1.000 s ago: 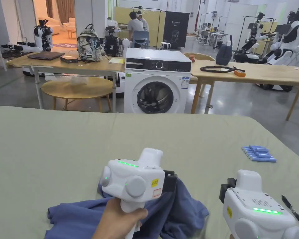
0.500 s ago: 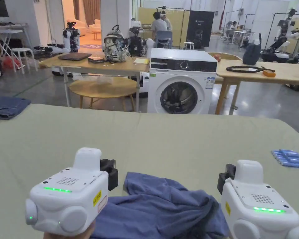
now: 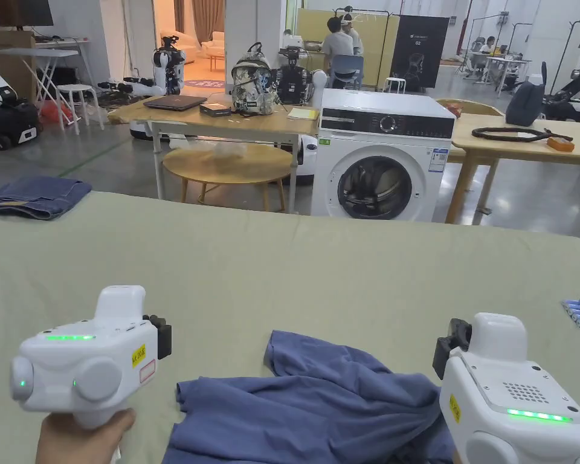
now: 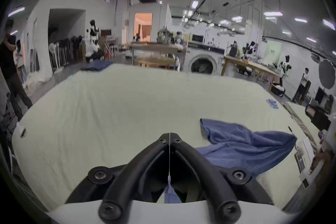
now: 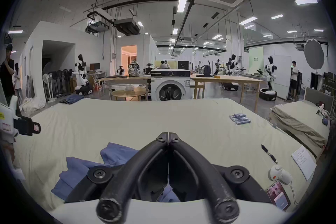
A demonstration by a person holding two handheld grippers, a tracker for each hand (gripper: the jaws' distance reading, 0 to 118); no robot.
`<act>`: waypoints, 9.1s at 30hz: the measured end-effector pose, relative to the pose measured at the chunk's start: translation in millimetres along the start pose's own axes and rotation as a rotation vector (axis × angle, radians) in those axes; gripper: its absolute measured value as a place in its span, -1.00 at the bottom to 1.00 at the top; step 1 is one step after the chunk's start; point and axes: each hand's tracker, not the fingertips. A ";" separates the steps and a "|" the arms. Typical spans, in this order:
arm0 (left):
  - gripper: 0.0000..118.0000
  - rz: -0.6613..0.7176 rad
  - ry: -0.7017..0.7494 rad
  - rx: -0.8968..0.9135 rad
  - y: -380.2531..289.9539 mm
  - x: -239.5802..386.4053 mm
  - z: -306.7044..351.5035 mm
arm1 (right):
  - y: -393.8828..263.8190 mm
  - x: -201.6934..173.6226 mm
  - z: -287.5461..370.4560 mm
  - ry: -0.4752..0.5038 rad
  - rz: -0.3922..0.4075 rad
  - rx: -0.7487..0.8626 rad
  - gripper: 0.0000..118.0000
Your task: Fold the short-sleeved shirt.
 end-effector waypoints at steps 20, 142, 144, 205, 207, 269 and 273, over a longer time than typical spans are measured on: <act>-0.12 0.102 0.011 -0.650 -37.1 10.1 -164.0 | -23.9 27.8 -27.6 -0.050 -0.004 -0.113 -1.00; -1.00 0.035 0.149 -0.236 -131.1 -119.8 77.8 | -87.0 115.4 38.0 -0.117 0.130 -0.426 -0.91; -1.00 0.040 0.144 -0.253 -134.7 -122.4 81.6 | -85.8 114.8 44.4 -0.117 0.118 -0.432 -0.88; -0.26 0.289 0.155 -0.524 -108.7 -147.2 53.1 | -82.6 -53.0 29.1 0.092 0.043 -0.148 -1.00; -0.26 0.294 0.185 -0.550 -115.1 -144.6 39.1 | -82.6 -54.5 29.3 0.097 0.047 -0.151 -1.00; -1.00 0.267 0.157 -0.370 -98.4 -129.4 49.7 | -55.7 -36.9 -240.0 0.240 0.210 -0.716 -0.95; -1.00 0.257 0.140 -0.285 -85.8 -126.0 61.3 | -27.8 -20.6 -216.2 0.224 0.247 -0.593 -0.95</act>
